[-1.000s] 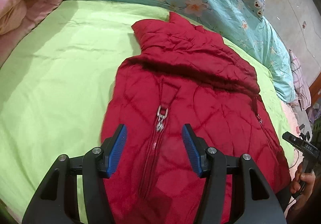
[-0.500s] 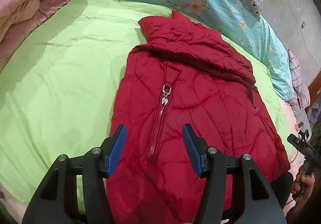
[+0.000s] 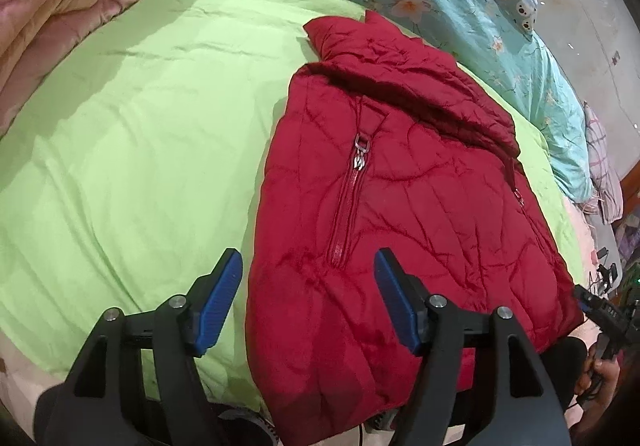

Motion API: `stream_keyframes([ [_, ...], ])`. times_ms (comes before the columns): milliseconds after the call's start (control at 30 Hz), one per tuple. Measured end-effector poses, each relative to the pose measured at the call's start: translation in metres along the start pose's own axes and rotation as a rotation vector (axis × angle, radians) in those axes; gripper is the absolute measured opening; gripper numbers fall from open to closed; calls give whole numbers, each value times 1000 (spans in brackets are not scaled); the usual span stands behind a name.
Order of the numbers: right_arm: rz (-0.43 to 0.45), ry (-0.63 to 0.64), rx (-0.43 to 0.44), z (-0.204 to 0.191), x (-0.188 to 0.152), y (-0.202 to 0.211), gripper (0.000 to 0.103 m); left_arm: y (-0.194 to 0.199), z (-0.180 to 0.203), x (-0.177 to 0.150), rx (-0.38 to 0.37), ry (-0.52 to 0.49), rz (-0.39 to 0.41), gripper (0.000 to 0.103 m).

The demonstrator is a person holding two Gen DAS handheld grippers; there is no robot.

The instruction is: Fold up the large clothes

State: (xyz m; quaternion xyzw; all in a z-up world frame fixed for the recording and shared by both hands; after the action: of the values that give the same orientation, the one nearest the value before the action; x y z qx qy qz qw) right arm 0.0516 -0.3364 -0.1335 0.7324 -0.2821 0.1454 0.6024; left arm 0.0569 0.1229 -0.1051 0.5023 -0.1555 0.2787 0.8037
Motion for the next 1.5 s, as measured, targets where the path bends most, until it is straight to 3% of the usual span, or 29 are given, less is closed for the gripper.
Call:
stream_keyframes([
  [367,-93,-104,88,9,-27,-17,72,-13,-2,-42,-53,58,-106,68],
  [467,-112,-142,130,10,-31,-22,71,-16,-2,-49,-58,78,-119,76],
  [533,-119,-166,161,10,-33,-24,62,-18,-1,-55,-58,86,-127,76],
  [567,-117,-168,162,11,-34,-24,42,-19,0,-57,-57,84,-132,76],
  [600,-117,-165,150,13,-36,-24,34,-21,1,-59,-55,80,-137,76],
  [767,-103,-151,152,20,-40,-14,21,-23,4,-65,-54,70,-156,76],
  [933,-107,-110,137,16,-40,-16,23,-25,0,-68,-67,93,-173,76],
  [1100,-105,-117,161,13,-41,-17,47,-28,1,-74,-69,101,-189,76],
  [1200,-114,-119,174,9,-44,-19,51,-29,2,-76,-66,100,-191,76],
  [1333,-125,-140,189,8,-46,-23,51,-30,3,-77,-53,86,-188,76],
  [1367,-130,-145,192,7,-47,-25,46,-31,4,-77,-46,81,-188,75],
  [1400,-132,-146,186,8,-47,-27,34,-32,5,-77,-39,73,-191,71],
  [1433,-131,-148,179,10,-48,-28,29,-33,5,-78,-34,66,-195,66],
  [1500,-128,-145,184,10,-48,-27,22,-34,5,-79,-29,63,-201,65],
])
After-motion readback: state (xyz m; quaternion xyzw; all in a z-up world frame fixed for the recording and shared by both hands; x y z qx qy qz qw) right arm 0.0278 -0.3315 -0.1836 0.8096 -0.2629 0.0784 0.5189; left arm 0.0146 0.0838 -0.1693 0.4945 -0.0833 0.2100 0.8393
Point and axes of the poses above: each gripper's, at about its wrist camera, not at the fingertips, and y roughly against the way its jaws point, z to its right, x to its top, the point moved 8 cm from there along -y, roughly the way its jaws point, and after that the axes turned 10 degrees about -x, right-handed, at the moved point
